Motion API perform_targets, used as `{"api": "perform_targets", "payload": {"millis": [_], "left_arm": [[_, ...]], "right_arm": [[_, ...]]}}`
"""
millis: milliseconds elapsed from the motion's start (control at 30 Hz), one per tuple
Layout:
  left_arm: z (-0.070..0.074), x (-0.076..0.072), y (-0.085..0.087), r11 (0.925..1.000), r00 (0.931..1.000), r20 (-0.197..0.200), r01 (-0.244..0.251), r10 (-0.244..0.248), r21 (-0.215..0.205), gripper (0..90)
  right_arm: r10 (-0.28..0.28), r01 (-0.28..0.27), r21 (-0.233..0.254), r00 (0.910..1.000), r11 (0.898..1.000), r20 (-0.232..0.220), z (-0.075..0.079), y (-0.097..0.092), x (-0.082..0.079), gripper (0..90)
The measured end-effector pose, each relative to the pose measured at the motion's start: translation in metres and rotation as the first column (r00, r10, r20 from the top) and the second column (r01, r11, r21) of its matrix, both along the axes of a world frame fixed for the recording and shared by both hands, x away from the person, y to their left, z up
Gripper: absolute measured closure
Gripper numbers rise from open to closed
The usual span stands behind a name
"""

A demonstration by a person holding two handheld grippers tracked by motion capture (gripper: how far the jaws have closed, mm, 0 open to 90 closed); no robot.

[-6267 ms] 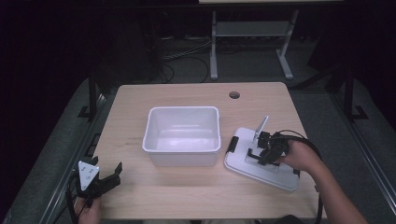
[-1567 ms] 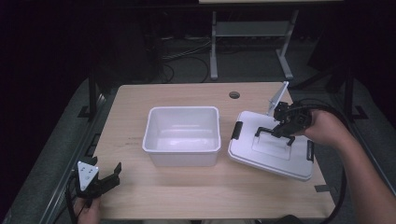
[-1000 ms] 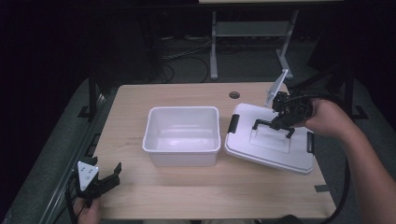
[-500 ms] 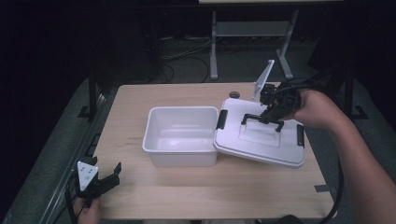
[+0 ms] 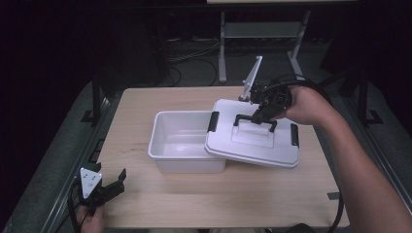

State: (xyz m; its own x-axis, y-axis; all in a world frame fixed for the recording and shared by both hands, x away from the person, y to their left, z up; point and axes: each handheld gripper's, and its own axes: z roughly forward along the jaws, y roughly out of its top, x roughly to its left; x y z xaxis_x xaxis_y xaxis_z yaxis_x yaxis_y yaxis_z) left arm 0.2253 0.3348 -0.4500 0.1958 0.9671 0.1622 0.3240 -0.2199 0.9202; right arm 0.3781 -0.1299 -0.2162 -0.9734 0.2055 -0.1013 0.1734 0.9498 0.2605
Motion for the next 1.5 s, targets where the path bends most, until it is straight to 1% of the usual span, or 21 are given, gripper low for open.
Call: {"api": "perform_targets", "payload": {"millis": [267, 333, 600, 733, 833, 933, 1000, 1167, 1267, 1333, 1433, 1500], "left_arm": [[-0.001, 0.001, -0.001, 1.0000, 1.0000, -0.001, 0.002, -0.002, -0.006, 15.0], [-0.001, 0.001, -0.001, 1.0000, 1.0000, -0.003, 0.002, -0.002, -0.005, 15.0], [-0.001, 0.000, 0.000, 1.0000, 1.0000, -0.006, 0.000, 0.000, 0.001, 15.0], [-0.001, 0.000, 0.001, 1.0000, 1.0000, -0.005, 0.001, -0.001, 0.001, 15.0], [-0.001, 0.000, 0.001, 1.0000, 1.0000, -0.006, 0.001, -0.001, 0.002, 15.0], [-0.001, 0.000, 0.001, 1.0000, 1.0000, -0.004, -0.002, 0.002, -0.003, 15.0], [-0.001, -0.001, 0.001, 1.0000, 1.0000, -0.003, -0.001, 0.001, -0.002, 15.0], [-0.001, -0.001, 0.000, 1.0000, 1.0000, -0.007, 0.002, -0.002, 0.007, 15.0], [-0.001, -0.001, -0.001, 1.0000, 1.0000, -0.004, 0.005, -0.005, 0.005, 15.0], [-0.001, -0.001, -0.002, 0.9999, 0.9999, -0.007, 0.007, -0.007, 0.015, 15.0], [-0.001, -0.001, -0.002, 0.9999, 1.0000, -0.003, 0.005, -0.005, 0.010, 15.0], [-0.001, -0.001, -0.001, 0.9999, 1.0000, -0.005, 0.005, -0.005, 0.015, 15.0]], "right_arm": [[0.033, -0.033, 0.004, 0.9994, 0.999, -0.005, 0.000, 0.025, 0.006, 84.5], [0.048, -0.048, 0.006, 0.9988, 0.999, -0.004, 0.000, 0.032, 0.008, 84.5], [0.072, -0.072, -0.001, 0.9973, 0.997, -0.015, -0.002, 0.057, 0.013, 84.5], [0.088, -0.088, -0.003, 0.9961, 0.996, -0.011, -0.001, 0.068, 0.016, 84.5], [0.095, -0.095, 0.003, 0.9954, 0.995, -0.015, -0.002, 0.076, 0.017, 84.5], [0.103, -0.104, -0.005, 0.9945, 0.995, -0.019, -0.004, 0.084, 0.019, 84.5], [0.108, -0.108, -0.002, 0.9939, 0.994, -0.021, -0.005, 0.089, 0.021, 84.5], [0.126, -0.126, -0.003, 0.9918, 0.992, -0.023, -0.008, 0.103, 0.024, 84.5], [0.137, -0.137, -0.003, 0.9902, 0.991, -0.030, -0.010, 0.112, 0.025, 84.4], [0.147, -0.147, 0.000, 0.9887, 0.989, -0.027, -0.010, 0.118, 0.025, 84.5], [0.160, -0.160, 0.003, 0.9867, 0.987, -0.030, -0.012, 0.126, 0.028, 84.5], [0.162, -0.162, 0.007, 0.9862, 0.987, -0.033, -0.013, 0.131, 0.029, 84.4]]}}
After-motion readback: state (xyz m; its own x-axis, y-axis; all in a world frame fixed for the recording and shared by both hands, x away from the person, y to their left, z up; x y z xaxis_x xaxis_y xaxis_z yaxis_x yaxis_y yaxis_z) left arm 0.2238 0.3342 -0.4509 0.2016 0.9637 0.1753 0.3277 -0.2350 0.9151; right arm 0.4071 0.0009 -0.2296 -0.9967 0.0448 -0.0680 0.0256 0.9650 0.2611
